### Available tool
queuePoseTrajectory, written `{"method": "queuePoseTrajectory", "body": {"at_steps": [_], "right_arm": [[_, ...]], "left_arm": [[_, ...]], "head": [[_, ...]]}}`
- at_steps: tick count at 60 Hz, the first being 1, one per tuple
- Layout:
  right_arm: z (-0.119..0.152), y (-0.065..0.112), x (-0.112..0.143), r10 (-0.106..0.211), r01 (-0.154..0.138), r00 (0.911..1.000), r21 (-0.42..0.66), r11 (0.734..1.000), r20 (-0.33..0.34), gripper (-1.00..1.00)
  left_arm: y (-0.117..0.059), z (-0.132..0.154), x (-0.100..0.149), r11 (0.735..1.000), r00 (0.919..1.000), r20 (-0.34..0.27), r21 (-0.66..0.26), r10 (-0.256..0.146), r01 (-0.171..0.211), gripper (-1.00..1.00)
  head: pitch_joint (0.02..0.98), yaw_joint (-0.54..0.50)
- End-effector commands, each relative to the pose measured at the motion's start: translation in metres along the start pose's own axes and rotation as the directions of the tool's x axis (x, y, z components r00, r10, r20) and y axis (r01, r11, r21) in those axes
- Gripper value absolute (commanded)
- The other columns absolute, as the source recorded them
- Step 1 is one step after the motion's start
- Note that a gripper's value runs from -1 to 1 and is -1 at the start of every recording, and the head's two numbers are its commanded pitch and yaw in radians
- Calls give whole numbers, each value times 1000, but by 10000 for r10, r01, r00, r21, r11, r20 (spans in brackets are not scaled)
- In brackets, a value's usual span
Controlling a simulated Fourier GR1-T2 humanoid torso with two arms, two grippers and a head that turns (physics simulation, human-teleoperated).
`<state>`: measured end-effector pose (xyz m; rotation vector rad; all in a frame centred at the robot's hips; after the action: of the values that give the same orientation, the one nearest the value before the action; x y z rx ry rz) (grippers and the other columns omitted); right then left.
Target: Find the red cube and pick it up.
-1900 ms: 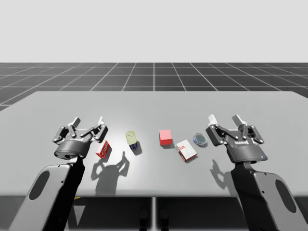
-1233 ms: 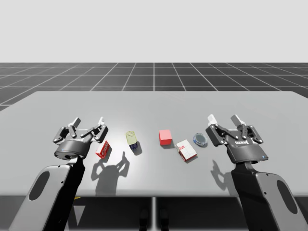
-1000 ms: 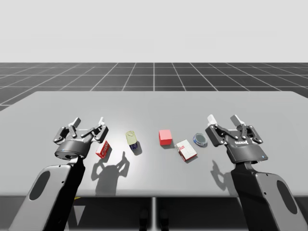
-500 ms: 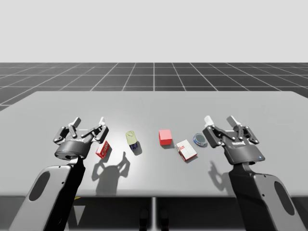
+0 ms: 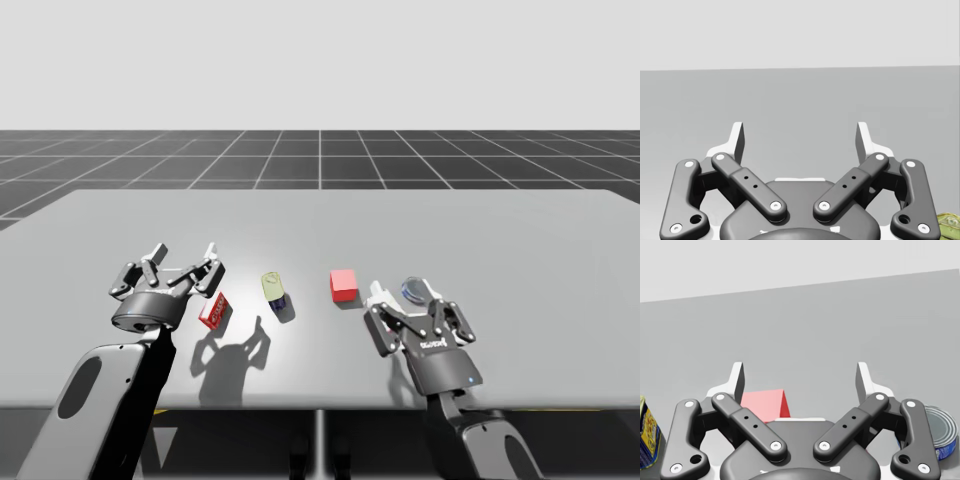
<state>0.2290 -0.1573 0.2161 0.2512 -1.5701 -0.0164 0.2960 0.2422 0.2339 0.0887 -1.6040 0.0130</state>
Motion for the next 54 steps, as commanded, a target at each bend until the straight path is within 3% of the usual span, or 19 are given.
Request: {"method": "queuePoseTrajectory", "body": {"at_steps": [1,6,11,34,48,54], "right_arm": [[6,24,-26,63,-71,9988,-166,9998,-477,-1000],[3,31,-36,154,-168,9974,-191,9997,-705,-1000],[-1,39,-48,569,-586,9939,-161,9981,-941,-1000],[-31,59,-69,1556,-1622,9759,-313,9863,-1527,-1000],[-51,69,-76,1871,-1961,9647,-318,9801,-1856,-1000],[-61,69,-81,2102,-2237,9572,-479,9735,-1988,-1000]], "left_arm": [[0,0,0,10000,10000,-5,-26,-17,17,-1000],[0,0,-1,10000,10000,-18,-30,-40,40,-1000],[0,0,-1,10000,10000,-39,-24,-56,56,-1000],[2,0,0,10000,10000,15,46,-72,72,-1000],[3,-1,0,9999,9999,51,81,-108,107,-1000],[3,-1,0,9999,9999,54,91,-109,109,-1000]], "head": [[763,-89],[763,-91],[765,-91],[763,-88],[761,-85],[762,-85]]}}
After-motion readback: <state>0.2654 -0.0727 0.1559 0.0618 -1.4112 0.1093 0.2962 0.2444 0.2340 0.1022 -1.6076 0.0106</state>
